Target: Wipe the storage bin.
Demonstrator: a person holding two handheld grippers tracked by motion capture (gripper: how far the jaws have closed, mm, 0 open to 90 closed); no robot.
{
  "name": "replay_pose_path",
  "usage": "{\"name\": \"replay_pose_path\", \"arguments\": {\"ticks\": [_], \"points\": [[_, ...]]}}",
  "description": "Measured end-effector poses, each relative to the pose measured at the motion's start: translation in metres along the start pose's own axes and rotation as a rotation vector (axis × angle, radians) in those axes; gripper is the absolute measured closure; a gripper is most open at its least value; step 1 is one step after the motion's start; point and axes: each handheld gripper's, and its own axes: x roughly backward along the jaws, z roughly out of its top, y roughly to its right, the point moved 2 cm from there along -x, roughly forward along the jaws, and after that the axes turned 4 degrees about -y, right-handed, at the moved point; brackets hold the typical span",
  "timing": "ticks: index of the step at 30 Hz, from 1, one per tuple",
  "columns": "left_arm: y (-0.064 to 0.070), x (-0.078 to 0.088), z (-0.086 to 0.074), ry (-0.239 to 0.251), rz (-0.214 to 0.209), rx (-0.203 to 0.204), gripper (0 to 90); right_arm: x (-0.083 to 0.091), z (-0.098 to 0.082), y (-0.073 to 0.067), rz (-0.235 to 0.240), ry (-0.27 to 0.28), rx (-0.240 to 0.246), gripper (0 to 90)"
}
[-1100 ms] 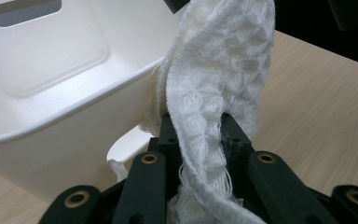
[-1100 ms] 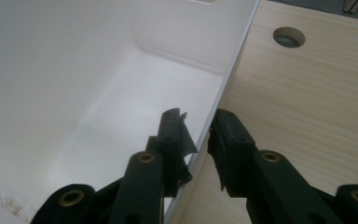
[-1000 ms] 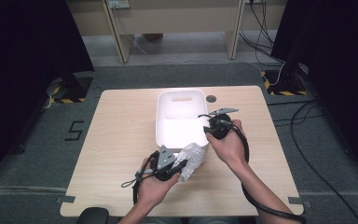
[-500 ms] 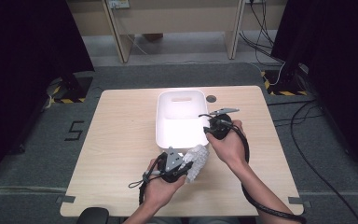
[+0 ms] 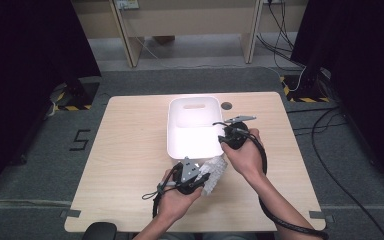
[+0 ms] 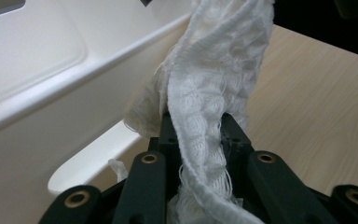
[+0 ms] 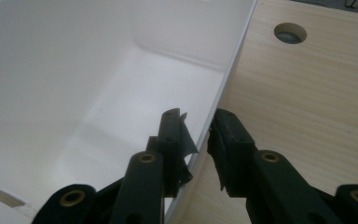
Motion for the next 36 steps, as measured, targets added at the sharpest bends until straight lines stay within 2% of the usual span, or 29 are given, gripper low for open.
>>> {"name": "replay_pose_path", "arguments": {"ticks": [4, 10, 14, 20, 23, 28, 36], "points": [[0.002, -0.004, -0.003, -0.006, -0.002, 0.0, 74.8, 0.0, 0.0, 0.0, 0.0, 0.002, 0.003, 73.8], [0.009, -0.002, 0.004, 0.003, -0.017, -0.022, 74.8, 0.0, 0.0, 0.0, 0.003, 0.002, 0.003, 74.3], [0.009, -0.004, 0.004, 0.009, -0.017, -0.011, 74.8, 0.0, 0.0, -0.001, 0.002, 0.001, 0.005, 74.6], [0.008, -0.012, -0.001, 0.001, -0.016, -0.001, 74.8, 0.0, 0.0, -0.001, 0.001, -0.004, 0.007, 74.9], [0.011, -0.015, -0.004, -0.01, -0.003, -0.019, 74.8, -0.001, 0.0, -0.002, -0.002, -0.005, 0.006, 75.2], [0.012, -0.023, -0.009, -0.033, -0.005, -0.023, 74.8, -0.001, 0.0, -0.002, -0.001, -0.006, 0.004, 75.9], [0.01, -0.033, -0.02, -0.048, -0.003, -0.002, 74.9, 0.0, 0.0, -0.003, -0.002, -0.007, 0.005, 76.1]]}}
